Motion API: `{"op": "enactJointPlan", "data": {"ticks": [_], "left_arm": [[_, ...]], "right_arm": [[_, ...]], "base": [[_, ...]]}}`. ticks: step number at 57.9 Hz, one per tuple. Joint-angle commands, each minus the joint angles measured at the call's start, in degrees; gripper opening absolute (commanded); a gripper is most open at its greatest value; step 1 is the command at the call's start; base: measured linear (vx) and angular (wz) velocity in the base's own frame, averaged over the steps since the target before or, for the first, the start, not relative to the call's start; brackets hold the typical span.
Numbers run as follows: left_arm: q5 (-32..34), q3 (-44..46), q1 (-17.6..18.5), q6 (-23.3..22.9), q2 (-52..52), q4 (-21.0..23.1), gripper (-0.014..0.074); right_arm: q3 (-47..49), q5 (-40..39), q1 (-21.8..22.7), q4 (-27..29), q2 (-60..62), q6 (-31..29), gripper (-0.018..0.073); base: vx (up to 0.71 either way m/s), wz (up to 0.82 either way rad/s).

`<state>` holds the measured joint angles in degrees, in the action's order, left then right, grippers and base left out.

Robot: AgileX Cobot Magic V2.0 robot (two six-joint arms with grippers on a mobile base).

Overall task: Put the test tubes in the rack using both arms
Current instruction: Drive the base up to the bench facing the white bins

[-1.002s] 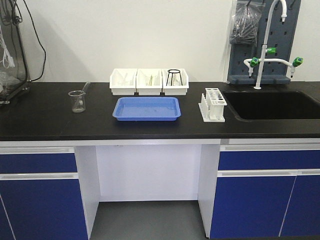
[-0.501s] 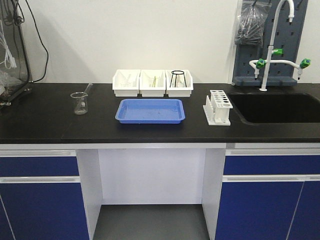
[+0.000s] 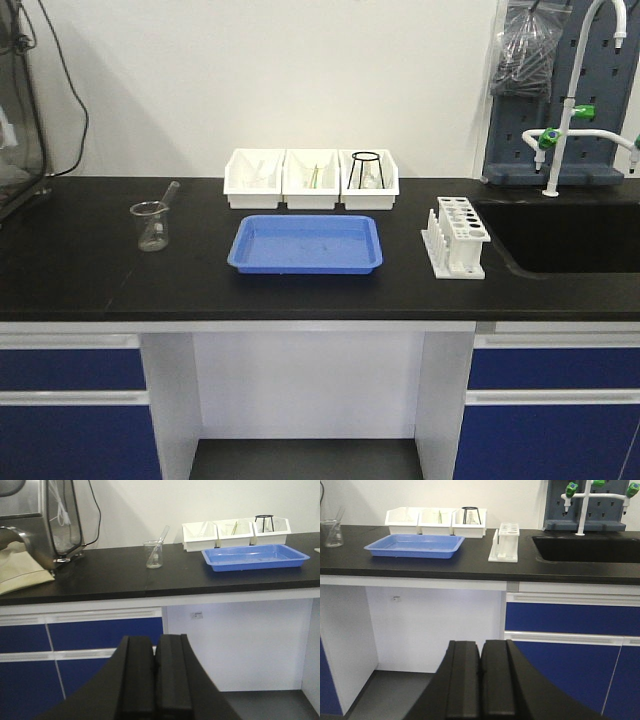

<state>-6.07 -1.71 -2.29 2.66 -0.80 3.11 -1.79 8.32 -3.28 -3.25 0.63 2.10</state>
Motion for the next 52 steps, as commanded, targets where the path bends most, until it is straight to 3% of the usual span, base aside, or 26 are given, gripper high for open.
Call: {"op": "enactJointPlan", "data": {"ticks": [1, 52], "left_arm": [[5.0, -1.5, 0.0, -0.4, -0.2, 0.6, -0.002], [5.0, -1.5, 0.0, -0.4, -0.2, 0.6, -0.002]], "right_arm": [[-0.6, -4.5, -0.1, -0.3, 0.4, -0.4, -0.0008], [-0.6, -4.5, -0.1, -0.3, 0.4, -0.4, -0.0008]], "base": [[0.3, -0.12], [0.41, 0.05]]}}
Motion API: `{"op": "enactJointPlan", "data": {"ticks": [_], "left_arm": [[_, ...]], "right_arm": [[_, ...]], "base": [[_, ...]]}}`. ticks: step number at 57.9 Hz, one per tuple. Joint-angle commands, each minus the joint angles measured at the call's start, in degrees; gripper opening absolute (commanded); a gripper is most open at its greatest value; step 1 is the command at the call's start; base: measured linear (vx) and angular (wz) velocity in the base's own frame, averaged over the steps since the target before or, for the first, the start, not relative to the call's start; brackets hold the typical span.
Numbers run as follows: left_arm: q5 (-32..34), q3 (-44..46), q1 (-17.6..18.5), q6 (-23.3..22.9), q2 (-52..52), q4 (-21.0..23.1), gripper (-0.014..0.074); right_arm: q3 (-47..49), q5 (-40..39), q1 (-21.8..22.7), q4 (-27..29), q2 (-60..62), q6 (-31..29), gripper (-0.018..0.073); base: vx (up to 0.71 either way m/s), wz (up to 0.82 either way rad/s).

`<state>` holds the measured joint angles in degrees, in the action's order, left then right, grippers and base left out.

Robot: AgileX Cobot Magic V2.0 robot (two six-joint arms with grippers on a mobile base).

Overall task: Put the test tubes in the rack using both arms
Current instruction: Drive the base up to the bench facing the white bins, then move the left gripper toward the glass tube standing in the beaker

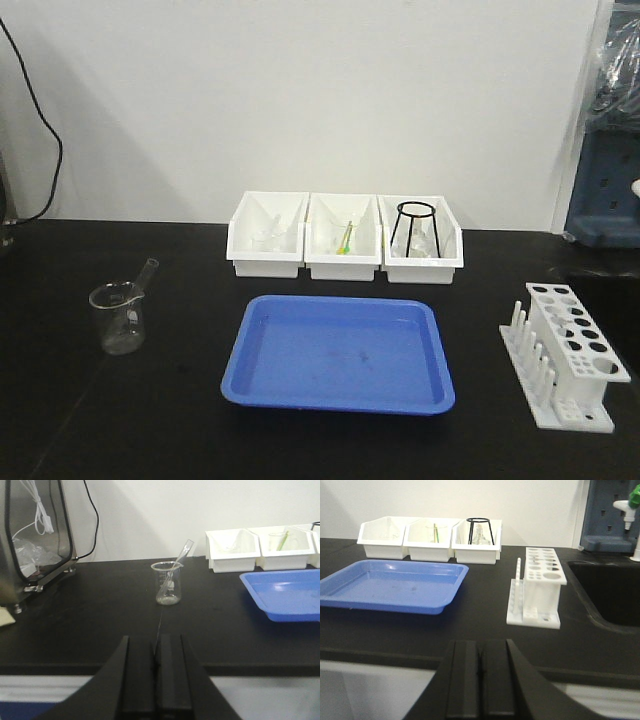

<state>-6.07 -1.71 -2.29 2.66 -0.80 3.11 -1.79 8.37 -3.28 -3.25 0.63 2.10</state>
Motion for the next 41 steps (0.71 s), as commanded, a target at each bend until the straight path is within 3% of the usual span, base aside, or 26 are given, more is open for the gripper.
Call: {"op": "enactJointPlan", "data": {"ticks": [1, 41], "left_arm": [[5.0, -1.5, 0.0, -0.4, -0.2, 0.6, -0.002], [5.0, -1.5, 0.0, -0.4, -0.2, 0.6, -0.002]], "right_arm": [[-0.6, -4.6, -0.1, -0.3, 0.4, -0.4, -0.0008], [-0.6, -4.6, -0.1, -0.3, 0.4, -0.4, -0.0008]], "base": [[0.42, 0.03], [0.34, -0.04]]}}
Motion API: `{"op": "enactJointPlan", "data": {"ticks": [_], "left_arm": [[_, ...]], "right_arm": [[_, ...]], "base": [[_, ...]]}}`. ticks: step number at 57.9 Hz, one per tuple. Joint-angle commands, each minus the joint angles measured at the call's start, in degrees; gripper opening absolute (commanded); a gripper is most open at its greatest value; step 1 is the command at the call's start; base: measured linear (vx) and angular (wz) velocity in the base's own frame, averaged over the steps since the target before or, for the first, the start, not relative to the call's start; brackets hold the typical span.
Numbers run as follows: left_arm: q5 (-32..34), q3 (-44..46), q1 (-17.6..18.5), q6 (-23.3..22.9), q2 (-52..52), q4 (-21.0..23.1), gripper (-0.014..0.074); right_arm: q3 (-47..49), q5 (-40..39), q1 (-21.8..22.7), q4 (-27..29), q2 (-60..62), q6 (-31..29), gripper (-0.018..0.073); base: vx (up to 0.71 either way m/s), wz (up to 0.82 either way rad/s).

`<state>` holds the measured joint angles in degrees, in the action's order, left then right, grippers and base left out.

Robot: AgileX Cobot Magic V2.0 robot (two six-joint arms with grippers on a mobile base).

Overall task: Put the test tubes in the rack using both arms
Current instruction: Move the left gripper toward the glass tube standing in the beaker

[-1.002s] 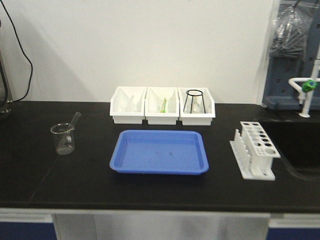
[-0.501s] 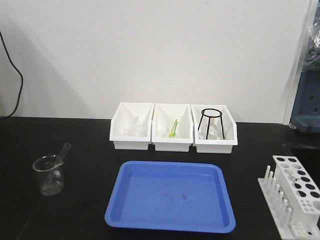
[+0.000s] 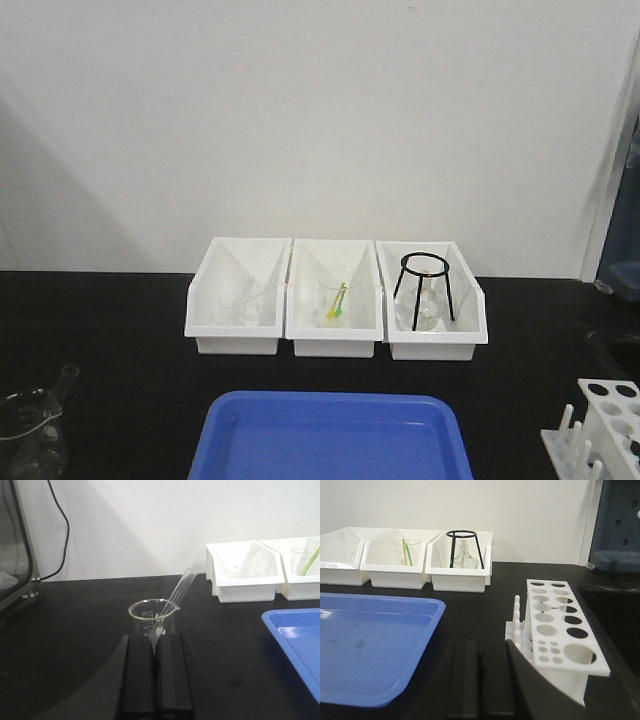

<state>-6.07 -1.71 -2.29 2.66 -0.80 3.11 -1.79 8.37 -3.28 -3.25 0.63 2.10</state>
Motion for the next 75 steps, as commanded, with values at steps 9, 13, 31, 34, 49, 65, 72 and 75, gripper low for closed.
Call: {"op": "enactJointPlan", "data": {"ticks": [9, 13, 31, 34, 49, 65, 72, 75], "left_arm": [[5.0, -1.5, 0.0, -0.4, -0.2, 0.6, -0.002], [5.0, -1.5, 0.0, -0.4, -0.2, 0.6, -0.002], [5.0, -1.5, 0.0, -0.4, -0.2, 0.6, -0.002], [5.0, -1.5, 0.0, -0.4, -0.2, 0.6, -0.002], [5.0, -1.5, 0.0, -0.4, -0.2, 0.6, -0.002], [5.1, -1.5, 0.0, -0.4, -0.2, 0.6, -0.002], [5.2, -1.5, 0.0, -0.4, -0.2, 0.6, -0.002], [5.2, -1.5, 0.0, -0.4, -0.2, 0.6, -0.002]], "right_arm": [[-0.6, -4.6, -0.1, -0.3, 0.4, -0.4, -0.0008], [-0.6, -4.6, -0.1, -0.3, 0.4, -0.4, -0.0008], [-0.6, -4.6, -0.1, -0.3, 0.4, -0.4, -0.0008], [-0.6, -4.6, -0.1, -0.3, 0.4, -0.4, -0.0008], [-0.6, -4.6, -0.1, -0.3, 0.4, -0.4, -0.0008], [-0.6, -6.4, -0.1, -1.8, 0.4, -2.1, -0.0008], [-0.6, -7.9, -0.1, -1.8, 0.4, -2.1, -0.0008], [-0.6, -7.9, -0.1, -1.8, 0.4, -2.1, -0.0008]], "base": [[0.21, -0.01], [0.16, 0.0], [0.08, -0.01], [0.02, -0.02], [0.0, 0.0], [0.0, 0.0], [0.0, 0.0], [0.0, 0.0]]}}
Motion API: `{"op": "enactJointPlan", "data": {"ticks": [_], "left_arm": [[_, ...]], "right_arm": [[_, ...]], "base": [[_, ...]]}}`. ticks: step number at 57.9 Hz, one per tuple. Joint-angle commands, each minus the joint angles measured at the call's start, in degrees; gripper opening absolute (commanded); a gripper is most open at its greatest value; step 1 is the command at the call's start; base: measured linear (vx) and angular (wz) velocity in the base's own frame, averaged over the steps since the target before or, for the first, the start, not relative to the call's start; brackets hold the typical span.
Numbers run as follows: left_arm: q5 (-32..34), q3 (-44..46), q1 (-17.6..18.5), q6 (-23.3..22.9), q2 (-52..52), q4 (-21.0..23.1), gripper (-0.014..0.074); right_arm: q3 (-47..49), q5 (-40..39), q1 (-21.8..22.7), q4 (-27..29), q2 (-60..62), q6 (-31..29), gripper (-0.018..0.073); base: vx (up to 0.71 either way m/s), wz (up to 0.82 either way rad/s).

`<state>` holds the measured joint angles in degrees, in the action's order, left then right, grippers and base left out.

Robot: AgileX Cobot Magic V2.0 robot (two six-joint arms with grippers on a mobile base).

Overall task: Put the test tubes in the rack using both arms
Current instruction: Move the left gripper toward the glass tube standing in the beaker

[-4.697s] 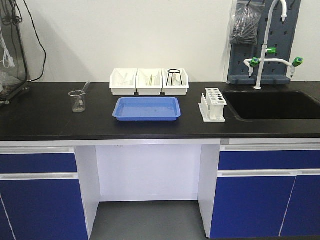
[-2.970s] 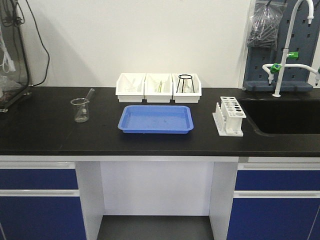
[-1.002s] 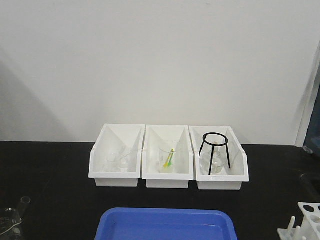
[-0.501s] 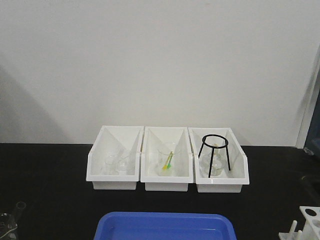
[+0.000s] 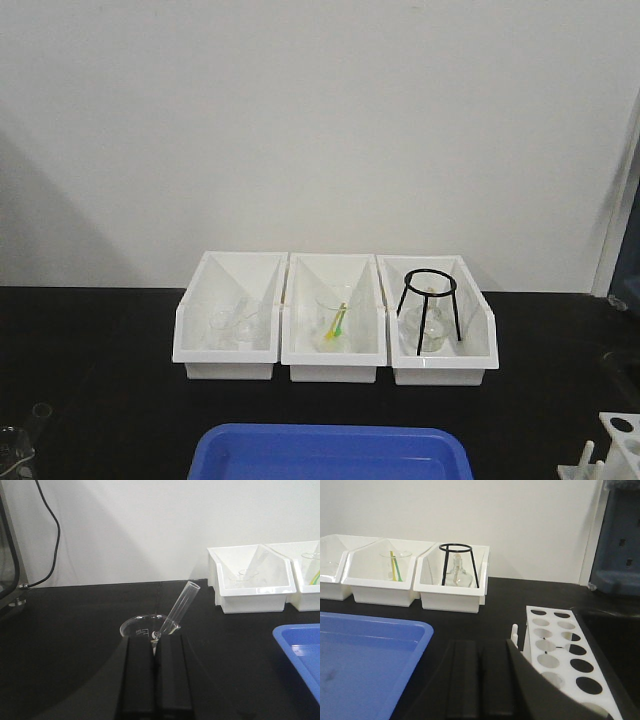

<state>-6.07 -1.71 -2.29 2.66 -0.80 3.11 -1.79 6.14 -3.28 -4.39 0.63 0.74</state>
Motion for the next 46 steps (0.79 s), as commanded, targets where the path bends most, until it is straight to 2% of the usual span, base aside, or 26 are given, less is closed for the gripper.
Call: {"op": "enactJointPlan", "data": {"ticks": [1, 9, 15, 23, 26, 30, 33, 38, 46], "left_arm": [[5.1, -1.5, 0.0, -0.4, -0.2, 0.6, -0.002], [7.2, -1.4, 0.0, -0.3, -0.2, 0.6, -0.002], [11.1, -1.4, 0.0, -0.3, -0.2, 0.6, -0.0021], [19.0, -1.2, 0.0, -0.5, -0.2, 0.6, -0.0021], [21.6, -0.3, 0.0, -2.0, -0.2, 1.0, -0.0021], [21.4, 1.9, 0.0, -4.5, -0.2, 1.0, -0.0021], [19.8, 4.6, 0.0, -5.3, 0.0, 1.0, -0.0021], [16.3, 11.1, 0.0, -5.3, 1.6, 1.0, -0.0021], [13.6, 23.8, 0.0, -4.9, 10.6, 0.9, -0.0021]], "right_arm": [[-0.6, -5.7, -0.1, -0.7, 0.4, -0.7, -0.0008], [-0.6, -5.7, -0.1, -0.7, 0.4, -0.7, -0.0008], [-0.6, -8.8, -0.1, -0.7, 0.4, -0.7, -0.0008], [-0.6, -20.0, -0.1, -0.5, 0.4, -0.2, -0.0008], [-0.5, -24.8, -0.1, 0.1, 0.4, -0.2, -0.0008], [0.5, -28.2, -0.1, 0.7, 0.4, 0.0, -0.0008], [2.6, -27.5, -0.1, 1.6, 0.4, 0.5, -0.0008], [8.5, -22.0, -0.1, 3.0, 0.1, 0.9, -0.0008], [20.6, -13.6, -0.1, 2.5, -4.9, -0.7, -0.0008]], "base": [[0.0, 0.0], [0.0, 0.0], [0.0, 0.0], [0.0, 0.0], [0.0, 0.0], [0.0, 0.0], [0.0, 0.0], [0.0, 0.0], [0.0, 0.0]]}}
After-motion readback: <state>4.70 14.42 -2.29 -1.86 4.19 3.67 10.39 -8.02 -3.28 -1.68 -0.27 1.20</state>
